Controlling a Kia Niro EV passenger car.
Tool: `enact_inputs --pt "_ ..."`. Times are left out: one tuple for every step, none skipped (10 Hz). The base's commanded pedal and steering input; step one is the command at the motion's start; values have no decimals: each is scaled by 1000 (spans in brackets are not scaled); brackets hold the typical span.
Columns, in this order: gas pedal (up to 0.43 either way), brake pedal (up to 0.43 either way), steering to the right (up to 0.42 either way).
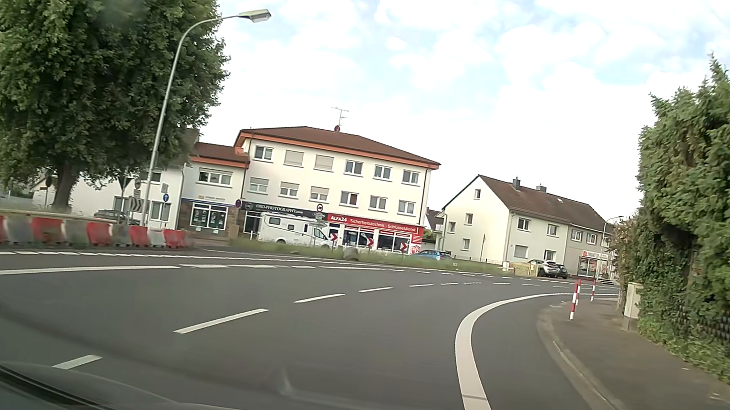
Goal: Follow the waypoints while adhering to traffic rules and regulations
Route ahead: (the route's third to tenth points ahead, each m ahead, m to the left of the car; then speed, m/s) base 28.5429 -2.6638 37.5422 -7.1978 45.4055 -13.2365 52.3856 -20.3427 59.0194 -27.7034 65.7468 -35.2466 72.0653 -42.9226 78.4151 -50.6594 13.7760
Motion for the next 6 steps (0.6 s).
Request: enact_inputs --pt "0 30 70" --pt "0 30 74" --pt "0 30 75" --pt "0 30 76" --pt "0 30 77" --pt "0 30 80"
